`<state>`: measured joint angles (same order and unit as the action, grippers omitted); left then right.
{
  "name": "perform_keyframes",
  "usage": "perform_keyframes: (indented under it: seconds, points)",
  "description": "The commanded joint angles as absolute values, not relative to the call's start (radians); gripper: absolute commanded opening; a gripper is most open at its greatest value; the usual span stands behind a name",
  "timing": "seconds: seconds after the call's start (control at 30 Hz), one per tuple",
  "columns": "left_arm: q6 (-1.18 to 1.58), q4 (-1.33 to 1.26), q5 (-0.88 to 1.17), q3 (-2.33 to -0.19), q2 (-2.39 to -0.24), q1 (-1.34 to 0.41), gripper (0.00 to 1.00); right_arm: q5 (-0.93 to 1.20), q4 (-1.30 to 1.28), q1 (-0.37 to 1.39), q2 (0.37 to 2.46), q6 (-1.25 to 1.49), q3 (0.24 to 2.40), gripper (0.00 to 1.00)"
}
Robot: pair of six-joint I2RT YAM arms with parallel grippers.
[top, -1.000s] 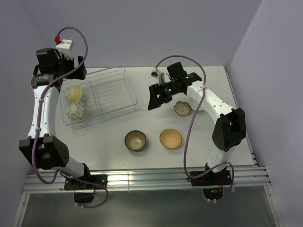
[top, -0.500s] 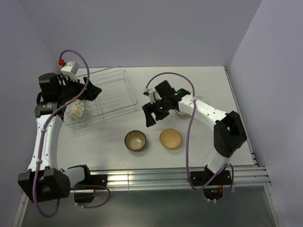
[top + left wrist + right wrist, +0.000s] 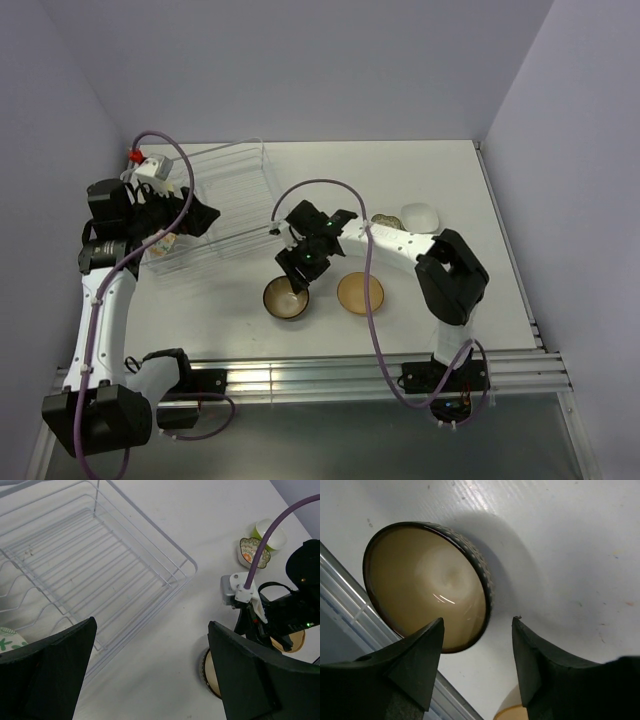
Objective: Load the bowls into the dish rack
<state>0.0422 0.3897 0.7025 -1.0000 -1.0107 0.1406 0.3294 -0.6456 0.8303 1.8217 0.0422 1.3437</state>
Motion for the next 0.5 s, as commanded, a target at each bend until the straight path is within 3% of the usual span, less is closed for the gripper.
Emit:
perform_keyframes:
  seconds: [0.0, 0.33, 0.43, 0.47]
  points:
    - [0.049, 0.376, 0.735, -0.977, -0.983, 0.141, 0.99, 0.313, -0.633, 0.853, 1.868, 0.034, 1.41, 0.59]
    - [0.055, 0.373, 0.733, -0.953, -0.976, 0.14, 0.99, 0.311, -0.614, 0.877, 1.936, 0.031, 1.413, 0.52]
    - [0.057, 0.368, 0.733, -0.95, -0.976, 0.14, 1.0, 0.324, -0.611, 0.881, 1.945, 0.029, 1.408, 0.42]
    - [0.057, 0.373, 0.732, -0.95, -0.977, 0.14, 0.99, 0.327, -0.612, 0.882, 1.947, 0.031, 1.408, 0.34]
